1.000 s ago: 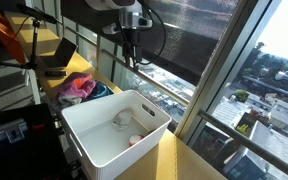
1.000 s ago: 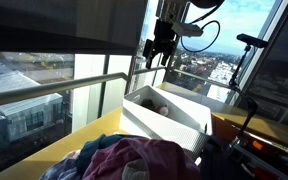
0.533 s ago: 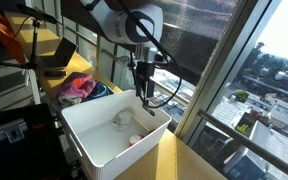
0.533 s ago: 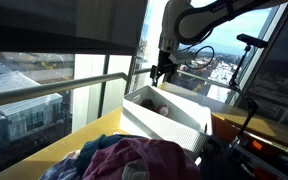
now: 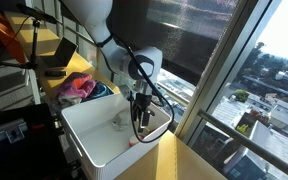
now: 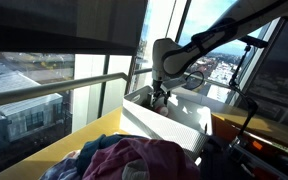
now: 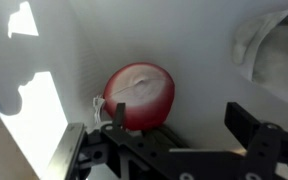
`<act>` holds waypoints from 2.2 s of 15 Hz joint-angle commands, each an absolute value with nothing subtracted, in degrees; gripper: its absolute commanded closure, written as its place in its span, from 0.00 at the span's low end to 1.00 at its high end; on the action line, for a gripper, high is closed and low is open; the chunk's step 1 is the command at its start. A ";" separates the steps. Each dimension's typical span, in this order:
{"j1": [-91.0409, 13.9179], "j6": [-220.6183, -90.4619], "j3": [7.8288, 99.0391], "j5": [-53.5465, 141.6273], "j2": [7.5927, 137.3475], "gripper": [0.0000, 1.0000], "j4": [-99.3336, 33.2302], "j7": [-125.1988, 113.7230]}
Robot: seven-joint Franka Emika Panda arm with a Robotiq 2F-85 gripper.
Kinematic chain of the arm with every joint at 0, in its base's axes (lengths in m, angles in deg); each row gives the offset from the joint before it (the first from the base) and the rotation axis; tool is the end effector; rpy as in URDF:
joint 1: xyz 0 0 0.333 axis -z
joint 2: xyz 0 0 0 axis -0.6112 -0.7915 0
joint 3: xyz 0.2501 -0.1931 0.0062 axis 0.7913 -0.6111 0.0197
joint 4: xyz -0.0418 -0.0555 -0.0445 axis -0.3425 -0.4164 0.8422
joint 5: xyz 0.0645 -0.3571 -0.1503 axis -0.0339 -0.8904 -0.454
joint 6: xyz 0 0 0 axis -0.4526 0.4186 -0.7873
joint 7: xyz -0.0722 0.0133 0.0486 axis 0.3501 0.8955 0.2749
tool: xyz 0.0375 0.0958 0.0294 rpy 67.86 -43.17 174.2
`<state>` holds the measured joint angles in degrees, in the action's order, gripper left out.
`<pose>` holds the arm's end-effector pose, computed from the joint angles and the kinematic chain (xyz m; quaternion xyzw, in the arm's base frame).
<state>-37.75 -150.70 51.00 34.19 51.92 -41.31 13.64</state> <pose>0.6448 -0.0721 0.1924 0.9754 -0.1754 -0.0503 0.1237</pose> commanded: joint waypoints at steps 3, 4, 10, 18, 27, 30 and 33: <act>-35.98 -150.84 46.82 35.54 44.41 0.00 -36.19 11.74; -35.72 -150.79 46.56 35.79 43.57 0.00 -35.74 11.85; -36.38 -150.94 46.48 36.63 42.32 0.42 -36.65 12.25; -42.68 -150.18 47.12 35.02 56.00 0.98 -46.16 13.85; -50.29 -145.91 53.72 29.88 77.05 0.95 -51.21 13.63; -52.37 -142.13 58.90 30.30 81.69 0.95 -50.28 14.44; -54.01 -137.61 63.78 30.51 84.39 0.95 -50.21 15.92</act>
<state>-53.11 -141.17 60.24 31.10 81.33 -49.07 14.61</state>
